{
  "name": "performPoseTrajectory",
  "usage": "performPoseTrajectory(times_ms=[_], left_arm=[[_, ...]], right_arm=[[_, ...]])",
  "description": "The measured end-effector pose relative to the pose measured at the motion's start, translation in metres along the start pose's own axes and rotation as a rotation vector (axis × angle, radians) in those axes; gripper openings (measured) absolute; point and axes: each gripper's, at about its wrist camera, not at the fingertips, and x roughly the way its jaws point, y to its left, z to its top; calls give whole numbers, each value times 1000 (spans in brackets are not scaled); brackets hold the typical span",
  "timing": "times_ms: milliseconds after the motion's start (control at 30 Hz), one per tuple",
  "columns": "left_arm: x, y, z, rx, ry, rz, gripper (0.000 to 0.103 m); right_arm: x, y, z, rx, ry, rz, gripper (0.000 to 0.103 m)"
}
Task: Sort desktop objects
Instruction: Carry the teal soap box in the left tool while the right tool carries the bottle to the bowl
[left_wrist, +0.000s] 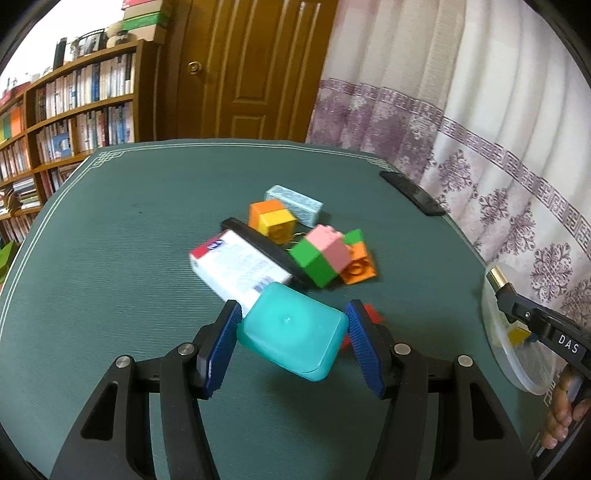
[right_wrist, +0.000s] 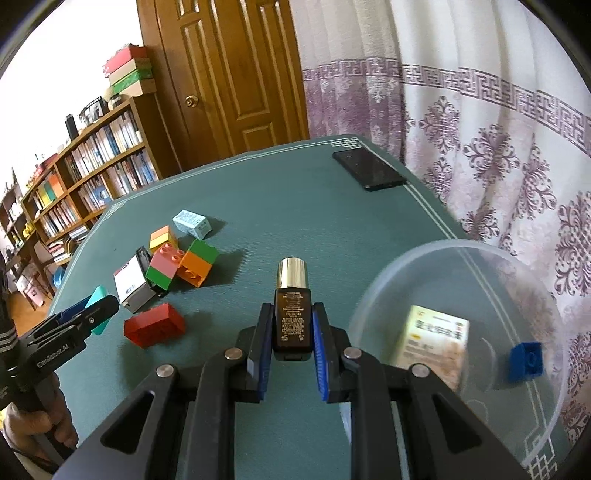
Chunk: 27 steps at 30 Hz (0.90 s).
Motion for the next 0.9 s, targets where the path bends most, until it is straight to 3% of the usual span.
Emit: performPoseTrajectory(times_ms=[900], left_arm=[[-4, -131, -8, 252, 35, -128, 62]], right_arm=[[-43, -96, -27, 123, -29, -79, 22]])
